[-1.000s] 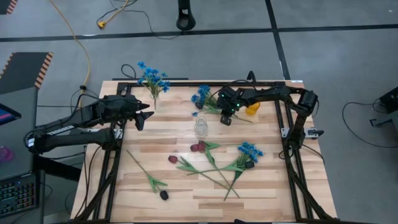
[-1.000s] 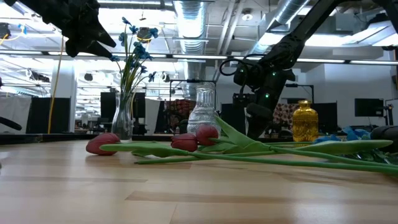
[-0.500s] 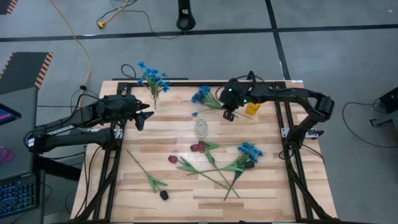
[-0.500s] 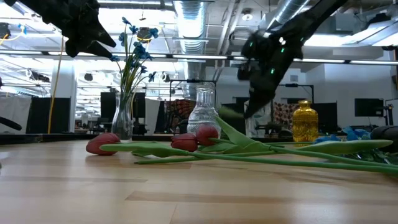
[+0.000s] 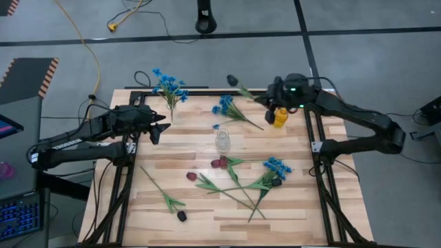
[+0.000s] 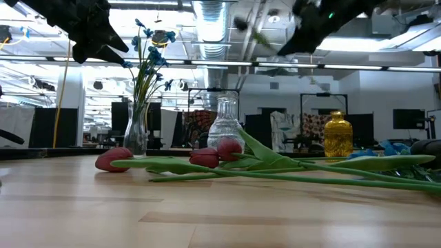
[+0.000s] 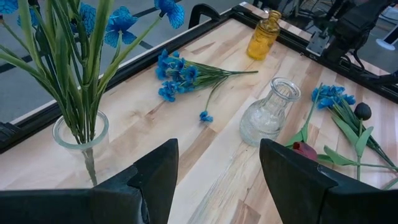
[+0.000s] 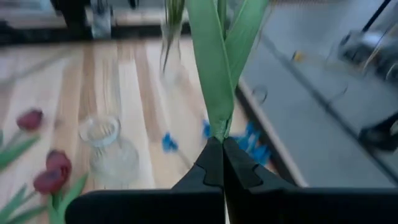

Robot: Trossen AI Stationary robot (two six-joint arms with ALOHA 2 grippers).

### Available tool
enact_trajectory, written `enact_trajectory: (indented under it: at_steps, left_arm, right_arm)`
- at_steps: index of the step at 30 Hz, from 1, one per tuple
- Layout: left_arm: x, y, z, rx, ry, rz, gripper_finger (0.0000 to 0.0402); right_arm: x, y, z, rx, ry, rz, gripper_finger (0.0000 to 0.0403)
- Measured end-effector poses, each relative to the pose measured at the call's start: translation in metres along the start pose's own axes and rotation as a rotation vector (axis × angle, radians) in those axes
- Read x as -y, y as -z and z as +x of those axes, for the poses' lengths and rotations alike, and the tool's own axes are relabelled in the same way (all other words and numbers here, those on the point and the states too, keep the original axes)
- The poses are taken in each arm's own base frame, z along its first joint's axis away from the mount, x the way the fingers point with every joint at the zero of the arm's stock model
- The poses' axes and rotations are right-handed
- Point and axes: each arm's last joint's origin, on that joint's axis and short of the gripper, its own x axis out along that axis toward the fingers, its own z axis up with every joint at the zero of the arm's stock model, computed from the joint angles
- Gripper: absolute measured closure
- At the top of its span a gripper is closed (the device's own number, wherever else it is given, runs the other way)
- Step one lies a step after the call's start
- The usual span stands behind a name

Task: Sort flowers into vase by color
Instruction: Put the top black flower into the yellow vase

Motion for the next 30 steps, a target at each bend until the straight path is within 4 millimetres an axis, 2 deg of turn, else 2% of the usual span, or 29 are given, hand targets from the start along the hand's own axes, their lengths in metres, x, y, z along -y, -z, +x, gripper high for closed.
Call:
enact_trajectory:
  at_steps: [5,9,22,30]
  left_arm:
    - [0.000,0.000,0.000,0.000,-0.001,0.000,0.0188]
    - [0.000,0.000,0.000,0.000,-0.001,0.000,0.0188]
    - [0.000,0.000,0.000,0.000,-0.001,0.000,0.0188]
    - [-0.001,0.000,0.000,0.010,-0.031,0.003,0.0188]
  right_arm:
    - [-0.002,-0.010,-0.032,0.110,0.027,-0.065,0.0386]
    - [-0.005,-0.006,-0.043,0.201,0.054,-0.101,0.0386]
    - [0.000,0.049,-0.068,0.463,0.249,-0.109,0.0386]
    - [0.003,0.078,-0.063,0.511,0.311,-0.077,0.0386]
